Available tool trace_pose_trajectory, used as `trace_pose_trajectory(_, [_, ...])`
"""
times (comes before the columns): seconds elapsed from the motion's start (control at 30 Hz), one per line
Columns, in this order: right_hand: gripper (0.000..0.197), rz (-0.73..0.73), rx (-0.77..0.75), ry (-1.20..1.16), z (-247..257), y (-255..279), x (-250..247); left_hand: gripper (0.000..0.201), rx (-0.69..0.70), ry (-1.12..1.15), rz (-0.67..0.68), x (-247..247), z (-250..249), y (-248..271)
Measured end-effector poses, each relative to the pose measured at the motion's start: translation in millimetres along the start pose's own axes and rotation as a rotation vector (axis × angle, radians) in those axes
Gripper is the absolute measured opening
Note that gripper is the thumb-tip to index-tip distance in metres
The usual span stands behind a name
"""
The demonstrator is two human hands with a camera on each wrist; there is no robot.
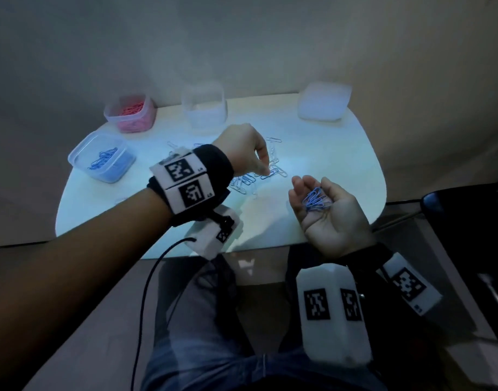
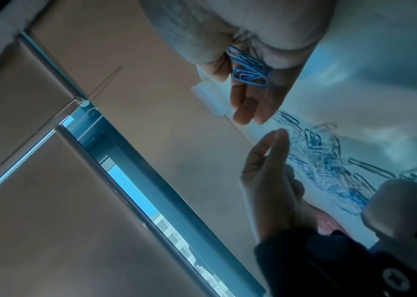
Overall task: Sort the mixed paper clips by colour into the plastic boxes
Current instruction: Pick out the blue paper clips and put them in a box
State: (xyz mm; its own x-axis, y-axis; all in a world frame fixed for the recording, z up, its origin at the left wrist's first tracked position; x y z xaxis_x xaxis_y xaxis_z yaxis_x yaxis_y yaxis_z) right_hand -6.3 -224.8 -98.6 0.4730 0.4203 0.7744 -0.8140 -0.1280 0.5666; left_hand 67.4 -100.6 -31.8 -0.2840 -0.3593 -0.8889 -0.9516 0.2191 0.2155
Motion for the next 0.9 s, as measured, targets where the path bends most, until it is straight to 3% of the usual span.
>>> trace_pose_trajectory(0.13, [0.040, -0.003, -0.040, 0.002, 12.1, 1.6, -6.1, 0.024, -0.012, -0.124, 0.098, 18.7, 0.6, -19.3])
trace_pose_trajectory(0.3, [0.040, 0.001, -0.054, -0.012, 18.7, -0.7, -12.6, 0.015, 0.024, -0.243, 0.106, 25.2, -5.6, -22.6])
trace_pose_trajectory(0.37, [0.041, 0.007, -0.044, -0.005, 17.5, -2.1, -10.9, 0.014, 0.022, -0.197, 0.074, 17.3, -6.7, -17.6])
trace_pose_trajectory(0.47, [0.042, 0.019, -0.047, 0.026, 11.2, -7.6, -4.7, 0.010, 0.024, 0.054, 0.021, 0.5, -11.1, -2.8])
trace_pose_trajectory(0.53, [0.042, 0.033, -0.024, 0.081, 1.8, -11.0, 1.1, 0.010, 0.046, 0.174, 0.059, -0.6, -19.1, 13.7])
trace_pose_trajectory(0.67, [0.043, 0.110, 0.093, 0.065, -15.6, -11.2, 9.0, 0.020, 0.072, 0.174, 0.123, 8.0, -22.5, 32.6])
trace_pose_trajectory(0.8, [0.040, 0.025, 0.096, 0.074, -11.7, -8.1, 1.5, 0.020, -0.008, 0.292, -0.050, -24.9, 9.6, 19.1])
trace_pose_trajectory(0.9, [0.040, 0.000, 0.086, 0.040, -7.7, -5.8, 0.3, 0.016, 0.004, 0.073, -0.078, -36.3, 33.0, 5.8])
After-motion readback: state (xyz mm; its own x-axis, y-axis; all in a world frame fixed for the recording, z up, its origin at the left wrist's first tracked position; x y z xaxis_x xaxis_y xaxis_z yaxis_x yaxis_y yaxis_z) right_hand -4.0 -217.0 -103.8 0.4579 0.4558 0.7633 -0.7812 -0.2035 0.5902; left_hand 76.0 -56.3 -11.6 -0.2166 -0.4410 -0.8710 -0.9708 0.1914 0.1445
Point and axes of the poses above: each hand's wrist, its own y-axis away from the middle knuckle, its own x-axis out of the palm, z = x × y, the point moved 3 cm from there along -y, towards the middle knuckle
